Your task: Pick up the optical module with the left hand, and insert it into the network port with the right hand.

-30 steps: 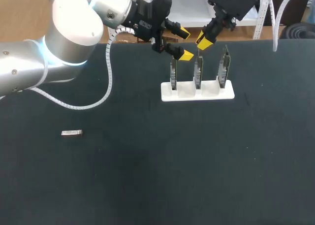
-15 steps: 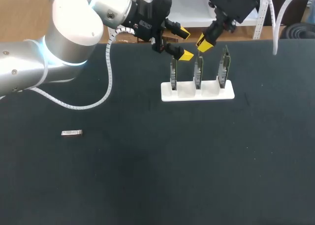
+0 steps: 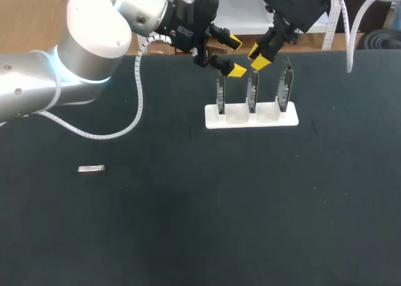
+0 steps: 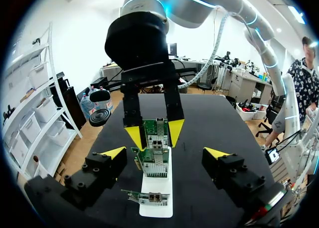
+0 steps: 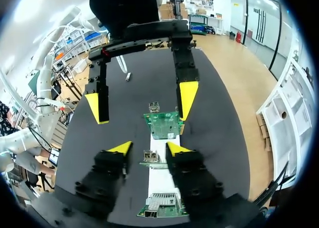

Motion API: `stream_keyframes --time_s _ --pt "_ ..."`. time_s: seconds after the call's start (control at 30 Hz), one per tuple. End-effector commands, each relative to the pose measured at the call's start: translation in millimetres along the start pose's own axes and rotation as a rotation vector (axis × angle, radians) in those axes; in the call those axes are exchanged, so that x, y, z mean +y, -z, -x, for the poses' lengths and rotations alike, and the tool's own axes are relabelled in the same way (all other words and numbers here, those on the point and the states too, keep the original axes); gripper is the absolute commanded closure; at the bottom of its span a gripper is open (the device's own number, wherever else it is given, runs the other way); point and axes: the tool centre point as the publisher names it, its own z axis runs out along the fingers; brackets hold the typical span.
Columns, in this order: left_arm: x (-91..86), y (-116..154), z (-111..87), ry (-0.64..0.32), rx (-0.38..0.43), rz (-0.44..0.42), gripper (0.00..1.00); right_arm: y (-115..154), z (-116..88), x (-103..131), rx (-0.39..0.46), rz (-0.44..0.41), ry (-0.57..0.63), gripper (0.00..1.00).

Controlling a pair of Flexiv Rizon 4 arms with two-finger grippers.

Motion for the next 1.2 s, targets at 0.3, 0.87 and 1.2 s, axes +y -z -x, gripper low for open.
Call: stream_keyframes --time_s 0.3,0.87,1.2 --pt "1.7 0 1.2 0.002 0.007 -0.004 0.0 20 -6 13 -0.098 -0.086 -0.014 0.0" --pt "1.7 0 1.2 0.002 0.007 -0.004 0.0 25 -14 15 -0.166 -0.134 -0.005 0.0" --pt "1.7 0 1.2 0.002 0.007 -0.004 0.0 27 -20 14 -0.149 -0.137 -0.003 1.0"
